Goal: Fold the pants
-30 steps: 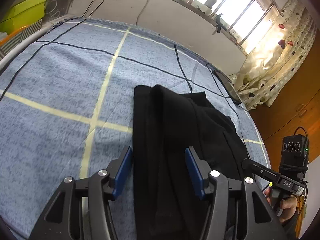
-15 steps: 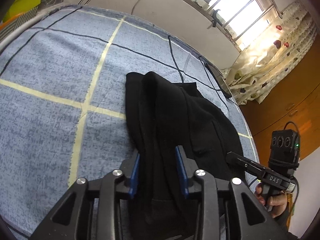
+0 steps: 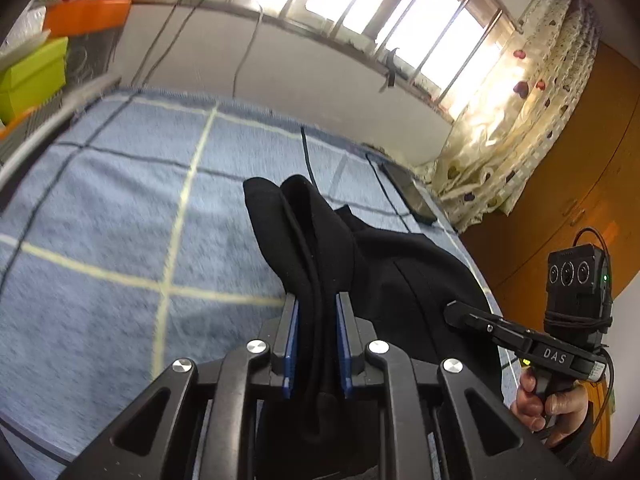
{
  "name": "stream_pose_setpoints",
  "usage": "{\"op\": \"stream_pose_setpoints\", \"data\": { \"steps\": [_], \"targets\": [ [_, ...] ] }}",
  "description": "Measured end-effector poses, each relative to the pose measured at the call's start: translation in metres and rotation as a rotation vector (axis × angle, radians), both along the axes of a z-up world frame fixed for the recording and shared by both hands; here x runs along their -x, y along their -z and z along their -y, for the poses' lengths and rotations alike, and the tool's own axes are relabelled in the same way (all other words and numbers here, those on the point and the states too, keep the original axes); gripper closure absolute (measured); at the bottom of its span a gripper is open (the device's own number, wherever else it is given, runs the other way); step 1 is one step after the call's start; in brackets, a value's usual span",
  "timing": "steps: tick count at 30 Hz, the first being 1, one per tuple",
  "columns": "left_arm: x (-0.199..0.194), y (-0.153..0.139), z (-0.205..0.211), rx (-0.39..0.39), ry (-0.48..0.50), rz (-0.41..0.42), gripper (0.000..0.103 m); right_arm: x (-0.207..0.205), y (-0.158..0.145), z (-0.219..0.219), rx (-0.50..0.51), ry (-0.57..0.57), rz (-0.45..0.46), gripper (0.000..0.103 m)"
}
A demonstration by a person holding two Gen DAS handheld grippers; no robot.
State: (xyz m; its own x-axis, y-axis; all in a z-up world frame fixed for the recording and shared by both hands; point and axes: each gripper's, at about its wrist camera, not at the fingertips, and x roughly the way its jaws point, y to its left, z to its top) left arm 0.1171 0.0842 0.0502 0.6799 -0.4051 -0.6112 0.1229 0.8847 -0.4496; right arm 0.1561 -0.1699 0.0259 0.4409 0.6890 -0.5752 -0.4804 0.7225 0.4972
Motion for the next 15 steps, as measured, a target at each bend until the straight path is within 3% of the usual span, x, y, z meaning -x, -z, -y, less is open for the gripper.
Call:
{"op": "stream_pose_setpoints", "data": {
  "steps": [7, 15],
  "targets": [
    [-0.013, -0.011, -0.041, -0.056, -0.061, 0.021, 0.085, -0.024, -0.007, -0.044, -0.028, -0.049, 0.019, 0.085],
    [-0.04, -0.003, -0.089, -0.147, -0.143, 0.012, 0.085, -0.06, 0.012, -0.101, -0.039, -0.104, 0.014, 0.085]
  ]
}}
